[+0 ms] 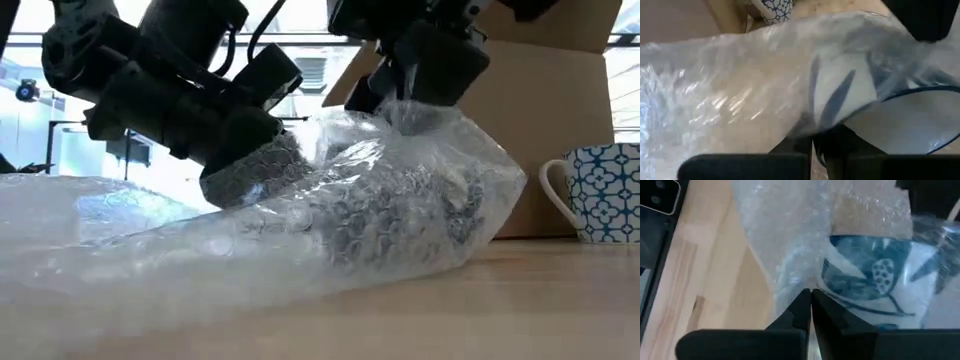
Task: Wrap mug
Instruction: Wrap the blue mug with the right bubble wrap
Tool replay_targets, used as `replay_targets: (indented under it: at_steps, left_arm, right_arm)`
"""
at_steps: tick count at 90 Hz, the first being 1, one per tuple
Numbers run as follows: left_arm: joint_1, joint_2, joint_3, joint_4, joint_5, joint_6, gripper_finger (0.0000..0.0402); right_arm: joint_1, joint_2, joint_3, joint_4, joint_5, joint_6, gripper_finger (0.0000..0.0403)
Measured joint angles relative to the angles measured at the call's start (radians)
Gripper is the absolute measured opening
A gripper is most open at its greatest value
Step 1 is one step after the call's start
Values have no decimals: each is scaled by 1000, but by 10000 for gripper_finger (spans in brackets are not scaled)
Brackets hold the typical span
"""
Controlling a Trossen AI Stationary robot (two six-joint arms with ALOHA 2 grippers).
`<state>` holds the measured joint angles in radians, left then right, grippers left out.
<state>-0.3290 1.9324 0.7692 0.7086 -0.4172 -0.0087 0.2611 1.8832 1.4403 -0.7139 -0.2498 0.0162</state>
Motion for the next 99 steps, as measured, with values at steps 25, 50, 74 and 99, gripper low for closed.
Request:
replay_targets:
  at_steps: [25, 50, 74, 99]
  left_arm:
    - [0, 0, 0, -3, 0, 1, 5]
    - [0, 0, 1, -5, 2, 3, 5]
    - [0, 0, 1, -5, 6, 3, 5]
    - [-2, 0, 3, -2, 8, 15, 5]
  right_arm:
    - [0, -10, 73, -120, -5, 11, 0]
    - [27, -20, 80, -165, -9, 53, 0]
    - [33, 35, 45, -28, 105, 43, 0]
    - [30, 127, 39, 12, -40, -10, 1]
